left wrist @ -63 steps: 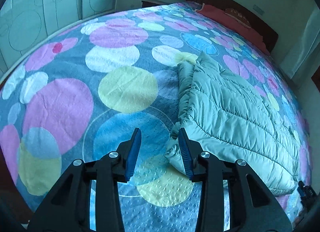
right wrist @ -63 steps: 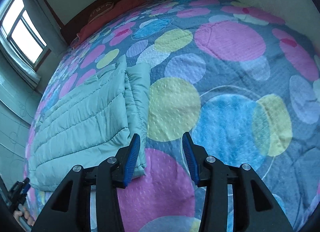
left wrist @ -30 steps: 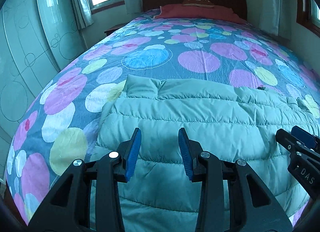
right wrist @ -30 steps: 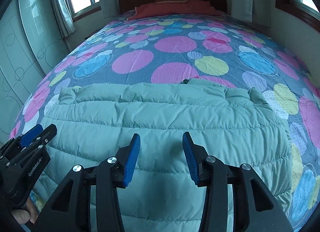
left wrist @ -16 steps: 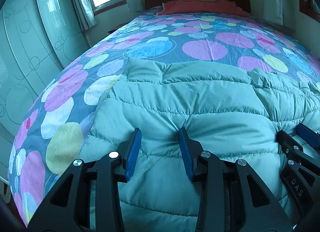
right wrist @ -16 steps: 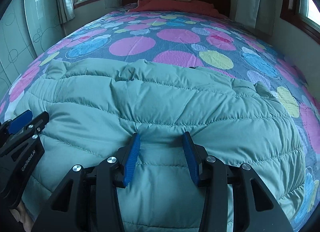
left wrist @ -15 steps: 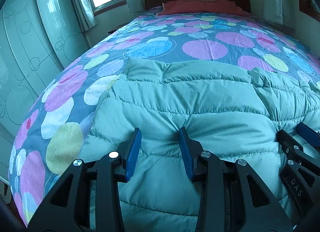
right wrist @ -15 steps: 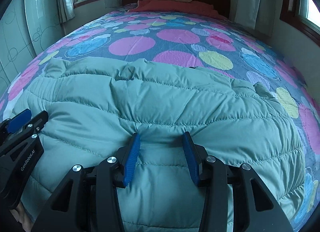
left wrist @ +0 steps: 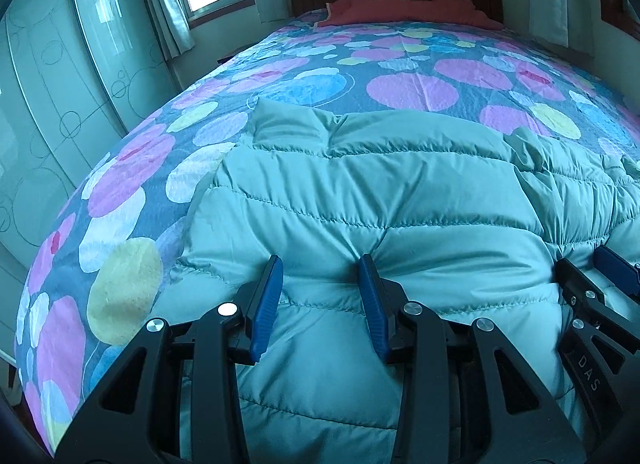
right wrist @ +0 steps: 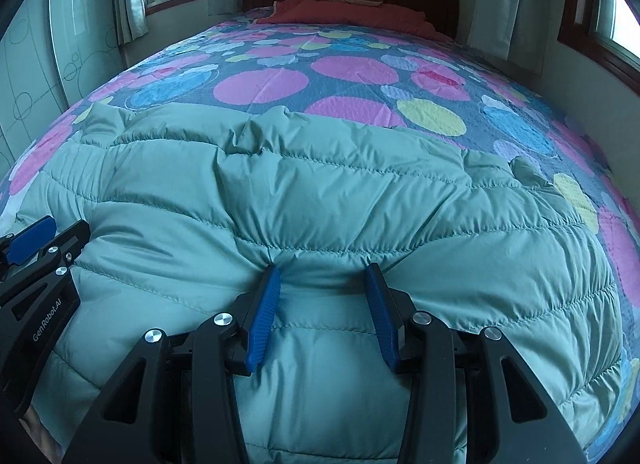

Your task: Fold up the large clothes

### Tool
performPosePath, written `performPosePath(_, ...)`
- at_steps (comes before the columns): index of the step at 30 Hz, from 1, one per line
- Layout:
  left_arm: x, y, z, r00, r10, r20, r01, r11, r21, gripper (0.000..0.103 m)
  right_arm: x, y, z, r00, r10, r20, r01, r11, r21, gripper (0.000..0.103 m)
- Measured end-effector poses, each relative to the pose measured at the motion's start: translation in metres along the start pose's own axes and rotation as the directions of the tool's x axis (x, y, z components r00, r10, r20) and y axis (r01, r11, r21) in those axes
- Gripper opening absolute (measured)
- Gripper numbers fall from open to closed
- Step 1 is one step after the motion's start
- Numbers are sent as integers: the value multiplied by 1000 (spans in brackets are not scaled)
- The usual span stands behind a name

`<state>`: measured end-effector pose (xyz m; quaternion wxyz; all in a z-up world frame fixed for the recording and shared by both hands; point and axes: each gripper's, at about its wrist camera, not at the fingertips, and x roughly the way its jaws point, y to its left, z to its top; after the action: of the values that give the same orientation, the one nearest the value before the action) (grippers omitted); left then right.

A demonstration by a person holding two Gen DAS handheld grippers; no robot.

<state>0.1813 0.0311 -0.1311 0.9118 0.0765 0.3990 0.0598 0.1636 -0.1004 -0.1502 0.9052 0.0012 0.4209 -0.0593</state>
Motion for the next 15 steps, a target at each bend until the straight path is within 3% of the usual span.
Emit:
performPosePath(9, -5, 5, -1, 1000, 13, 1, -13, 1000, -16, 40, 1, -1, 0, 1000, -1, 4, 1, 1000, -1, 45)
performPosePath(15, -14, 52, 1, 999, 29, -18, -31, 990, -140, 41, 2, -1, 0, 1000, -1, 5, 1, 1000, -1, 45)
